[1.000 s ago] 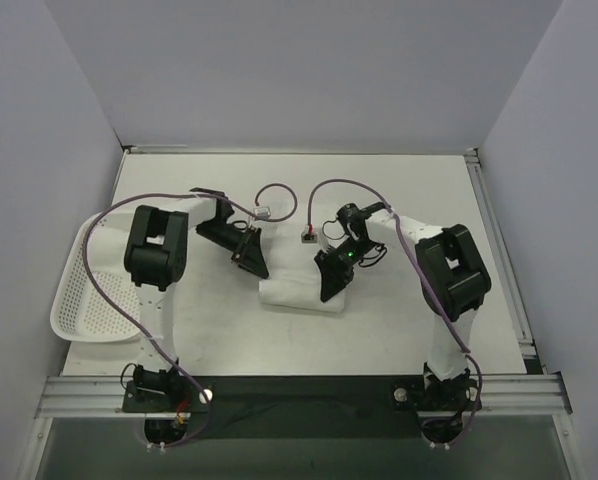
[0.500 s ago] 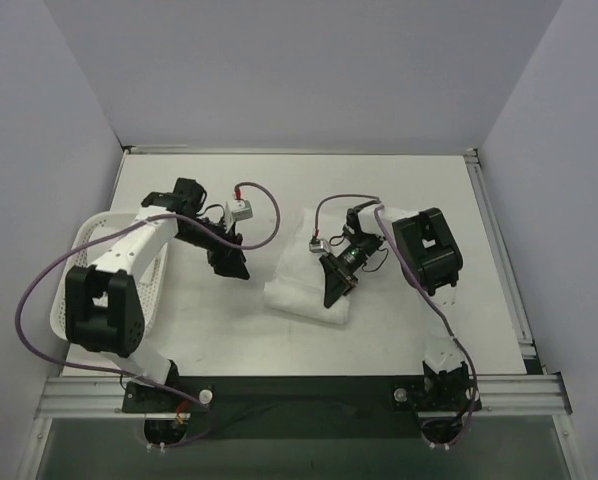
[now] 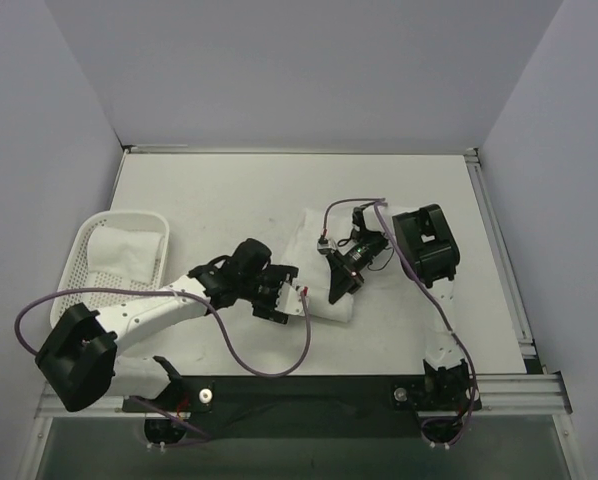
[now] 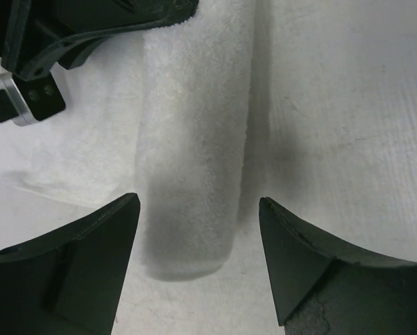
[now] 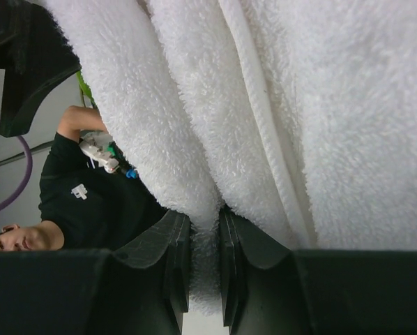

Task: Roll the towels
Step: Roll the towel

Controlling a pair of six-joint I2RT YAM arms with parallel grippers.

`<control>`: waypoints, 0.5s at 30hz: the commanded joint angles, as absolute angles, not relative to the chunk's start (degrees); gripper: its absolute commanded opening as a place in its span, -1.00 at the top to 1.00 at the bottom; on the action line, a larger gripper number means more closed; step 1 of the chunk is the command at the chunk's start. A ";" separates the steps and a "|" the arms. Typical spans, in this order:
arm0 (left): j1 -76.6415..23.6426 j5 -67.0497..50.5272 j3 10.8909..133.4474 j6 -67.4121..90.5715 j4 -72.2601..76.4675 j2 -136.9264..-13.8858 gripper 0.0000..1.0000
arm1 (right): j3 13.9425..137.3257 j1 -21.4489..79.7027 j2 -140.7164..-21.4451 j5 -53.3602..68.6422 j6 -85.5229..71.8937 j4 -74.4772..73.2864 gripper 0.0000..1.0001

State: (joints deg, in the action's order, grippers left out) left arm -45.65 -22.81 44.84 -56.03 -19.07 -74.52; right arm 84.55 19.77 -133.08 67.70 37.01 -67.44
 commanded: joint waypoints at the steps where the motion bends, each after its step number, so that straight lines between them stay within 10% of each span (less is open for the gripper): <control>1: -47.28 -18.90 44.74 -61.17 -6.42 -78.38 -0.60 | 84.11 18.28 -134.82 60.03 36.30 -67.86 1.00; 7: -50.09 -16.08 42.62 -69.16 0.37 -87.88 -0.50 | 84.29 17.05 -135.79 58.63 33.76 -66.45 1.00; 15: -51.42 -17.23 46.49 -61.45 -20.46 -92.64 0.31 | 89.19 18.01 -136.14 45.36 20.75 -58.63 1.00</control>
